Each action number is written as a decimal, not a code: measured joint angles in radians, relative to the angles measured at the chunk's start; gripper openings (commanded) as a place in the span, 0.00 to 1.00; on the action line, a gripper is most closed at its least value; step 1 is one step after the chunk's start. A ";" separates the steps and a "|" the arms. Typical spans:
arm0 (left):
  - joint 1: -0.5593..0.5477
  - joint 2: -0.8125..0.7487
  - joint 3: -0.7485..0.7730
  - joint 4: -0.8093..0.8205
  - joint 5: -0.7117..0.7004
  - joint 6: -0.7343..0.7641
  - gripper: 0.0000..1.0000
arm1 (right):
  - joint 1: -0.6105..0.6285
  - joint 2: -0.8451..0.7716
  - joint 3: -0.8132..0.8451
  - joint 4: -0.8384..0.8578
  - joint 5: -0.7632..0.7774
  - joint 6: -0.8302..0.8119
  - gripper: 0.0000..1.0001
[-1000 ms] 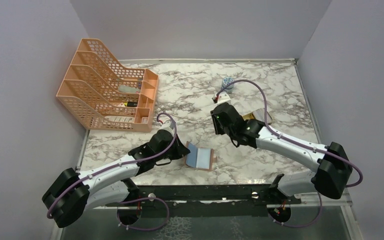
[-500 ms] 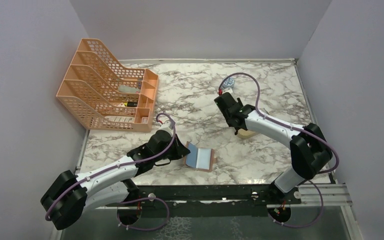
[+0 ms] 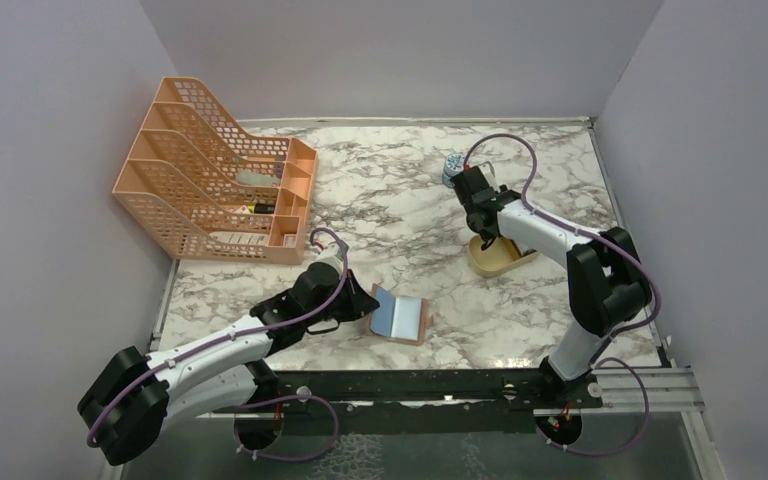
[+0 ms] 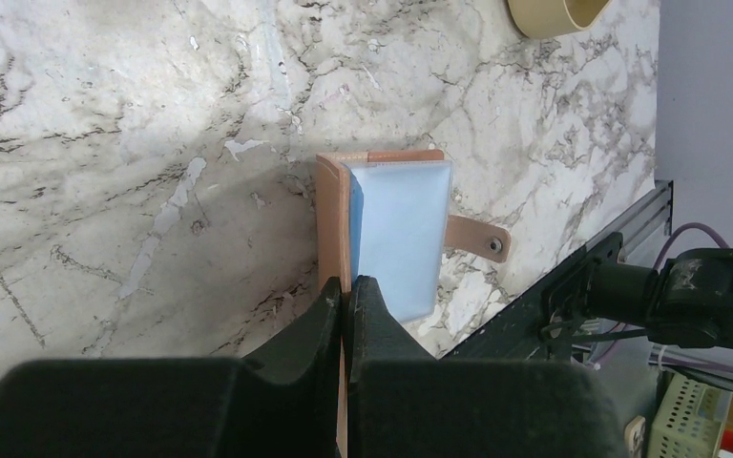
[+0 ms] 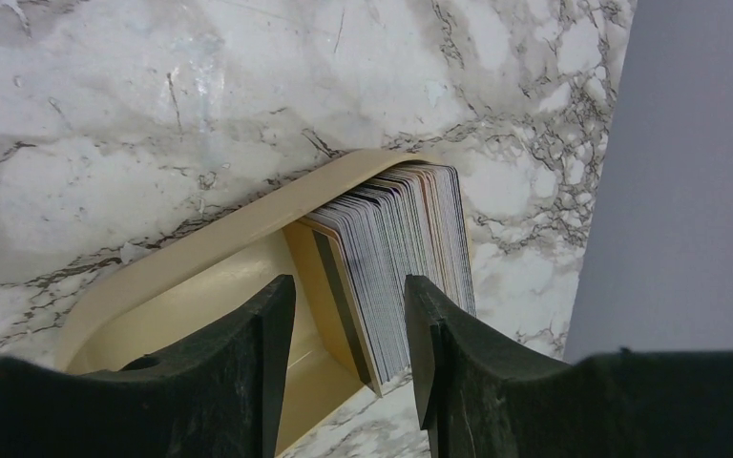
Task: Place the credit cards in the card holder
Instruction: Pick up the credit card from the storage box.
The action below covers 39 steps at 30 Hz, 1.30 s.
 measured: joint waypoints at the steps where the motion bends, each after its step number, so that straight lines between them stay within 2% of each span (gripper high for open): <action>1: 0.000 -0.002 0.000 0.000 0.000 0.000 0.00 | -0.001 0.010 0.001 -0.002 0.004 -0.003 0.47; 12: 0.000 -0.003 0.000 0.000 0.000 0.000 0.00 | -0.025 0.078 0.002 -0.036 0.078 -0.002 0.40; 20: 0.000 -0.008 0.000 -0.004 0.000 0.000 0.00 | -0.027 0.085 0.002 -0.037 0.082 0.012 0.31; 29: 0.000 -0.016 -0.006 -0.009 0.000 0.000 0.00 | -0.027 0.086 0.013 -0.056 0.081 0.032 0.26; 39: 0.000 -0.016 -0.006 -0.009 0.000 0.000 0.00 | -0.027 0.086 0.024 -0.065 0.081 0.039 0.16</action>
